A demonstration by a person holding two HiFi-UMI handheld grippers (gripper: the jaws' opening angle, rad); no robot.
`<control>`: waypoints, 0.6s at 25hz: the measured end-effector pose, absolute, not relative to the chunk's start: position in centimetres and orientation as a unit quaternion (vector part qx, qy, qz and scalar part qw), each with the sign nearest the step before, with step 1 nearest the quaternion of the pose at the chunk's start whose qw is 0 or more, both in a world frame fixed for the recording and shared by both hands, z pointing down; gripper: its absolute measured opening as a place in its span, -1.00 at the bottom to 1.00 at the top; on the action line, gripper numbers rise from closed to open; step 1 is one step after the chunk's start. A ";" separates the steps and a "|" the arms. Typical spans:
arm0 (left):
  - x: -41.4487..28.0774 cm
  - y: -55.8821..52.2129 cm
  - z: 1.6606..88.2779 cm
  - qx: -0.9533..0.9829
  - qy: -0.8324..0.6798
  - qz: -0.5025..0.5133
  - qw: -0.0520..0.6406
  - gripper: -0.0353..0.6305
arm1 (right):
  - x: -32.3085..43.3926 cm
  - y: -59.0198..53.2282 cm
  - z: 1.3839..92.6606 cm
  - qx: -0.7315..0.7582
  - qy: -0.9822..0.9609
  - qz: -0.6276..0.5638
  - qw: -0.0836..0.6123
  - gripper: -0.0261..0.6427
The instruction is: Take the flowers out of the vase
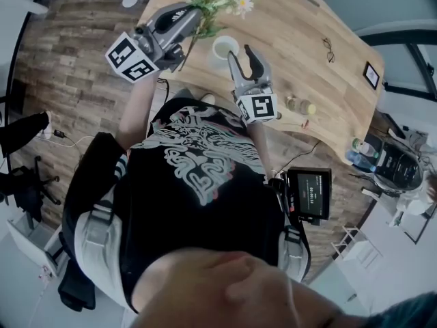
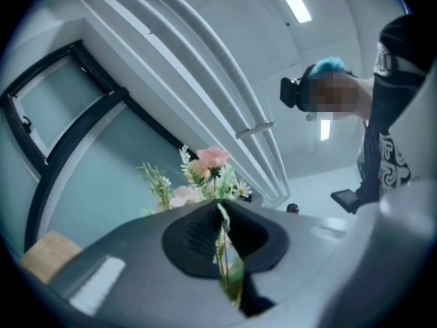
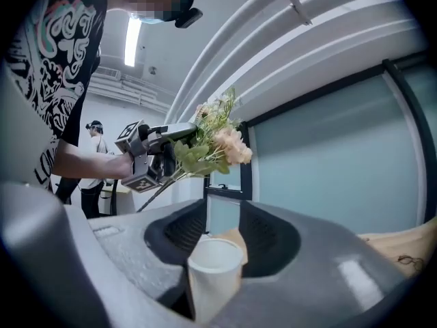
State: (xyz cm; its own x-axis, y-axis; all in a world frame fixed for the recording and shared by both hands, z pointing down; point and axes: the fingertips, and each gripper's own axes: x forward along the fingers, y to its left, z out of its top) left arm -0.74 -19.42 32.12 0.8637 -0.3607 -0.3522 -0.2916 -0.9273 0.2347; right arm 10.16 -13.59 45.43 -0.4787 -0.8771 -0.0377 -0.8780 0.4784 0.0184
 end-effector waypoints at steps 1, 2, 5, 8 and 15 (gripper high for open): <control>-0.9 -19.6 32.5 0.961 -0.173 -0.196 0.092 -0.90 | 10.3 -13.7 45.4 -0.516 0.856 0.023 0.010 -0.52; -1.0 -19.7 32.9 0.960 -0.175 -0.194 0.096 -0.90 | 10.4 -13.8 45.3 -0.521 0.853 0.027 0.007 -0.63; -1.2 -19.8 34.3 0.959 -0.184 -0.186 0.105 -0.90 | 10.8 -14.0 45.6 -0.528 0.848 0.032 0.004 -0.91; -1.5 -19.6 35.9 0.958 -0.194 -0.177 0.115 -0.90 | 10.6 -13.9 46.0 -0.527 0.850 0.030 0.000 -0.92; -2.2 -19.8 38.4 0.956 -0.217 -0.153 0.126 -0.90 | 10.0 -13.8 46.3 -0.522 0.853 0.016 -0.002 -0.92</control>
State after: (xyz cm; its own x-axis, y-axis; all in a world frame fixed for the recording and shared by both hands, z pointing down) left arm -2.24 -19.81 38.35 0.8590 -0.4536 -0.2375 -0.3768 -0.8740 0.3068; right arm 10.04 -13.77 46.32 -0.4548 -0.8905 -0.0123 -0.8904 0.4543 0.0290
